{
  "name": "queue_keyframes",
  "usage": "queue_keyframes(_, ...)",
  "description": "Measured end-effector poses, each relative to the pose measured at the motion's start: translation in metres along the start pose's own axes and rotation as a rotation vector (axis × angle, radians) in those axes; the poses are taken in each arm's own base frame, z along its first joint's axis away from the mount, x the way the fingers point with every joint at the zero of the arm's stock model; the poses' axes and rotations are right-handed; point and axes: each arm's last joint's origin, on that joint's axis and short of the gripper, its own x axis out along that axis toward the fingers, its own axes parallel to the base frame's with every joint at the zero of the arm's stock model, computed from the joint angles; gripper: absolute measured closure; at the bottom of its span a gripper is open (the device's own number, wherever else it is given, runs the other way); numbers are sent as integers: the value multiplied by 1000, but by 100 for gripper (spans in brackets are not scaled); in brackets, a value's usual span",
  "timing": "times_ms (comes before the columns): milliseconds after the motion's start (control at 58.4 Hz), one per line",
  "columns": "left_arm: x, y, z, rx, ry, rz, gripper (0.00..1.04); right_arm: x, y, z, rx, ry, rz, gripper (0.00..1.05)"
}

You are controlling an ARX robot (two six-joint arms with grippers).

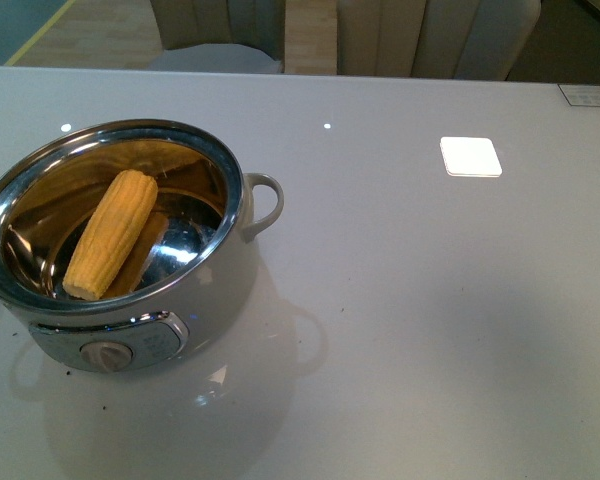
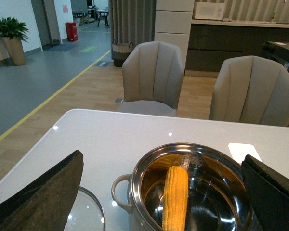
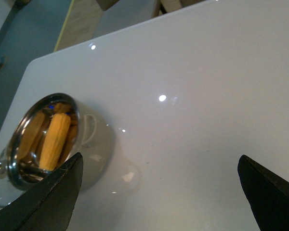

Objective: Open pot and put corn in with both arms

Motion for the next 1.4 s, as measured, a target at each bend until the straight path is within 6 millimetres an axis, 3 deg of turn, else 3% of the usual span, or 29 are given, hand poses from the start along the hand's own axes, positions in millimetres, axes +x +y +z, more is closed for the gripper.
queue_keyframes(86, 0, 0, 0, 0, 0, 0, 7, -11, -7, 3, -35, -56, -39, 9)
queue_keyframes(188, 0, 0, 0, 0, 0, 0, 7, -13, -18, -7, -240, -389, -159, 29)
queue_keyframes(257, 0, 0, 0, 0, 0, 1, 7, -17, -24, -14, -288, -483, -196, 41)
queue_keyframes(582, 0, 0, 0, 0, 0, 0, 7, -26, -31, -44, -348, -498, -201, 103)
queue_keyframes(1113, 0, 0, 0, 0, 0, 0, 7, -35, -36, -69, -353, -511, -200, 103)
queue_keyframes(1404, 0, 0, 0, 0, 0, 0, 7, -41, -35, -72, -354, -522, -198, 103)
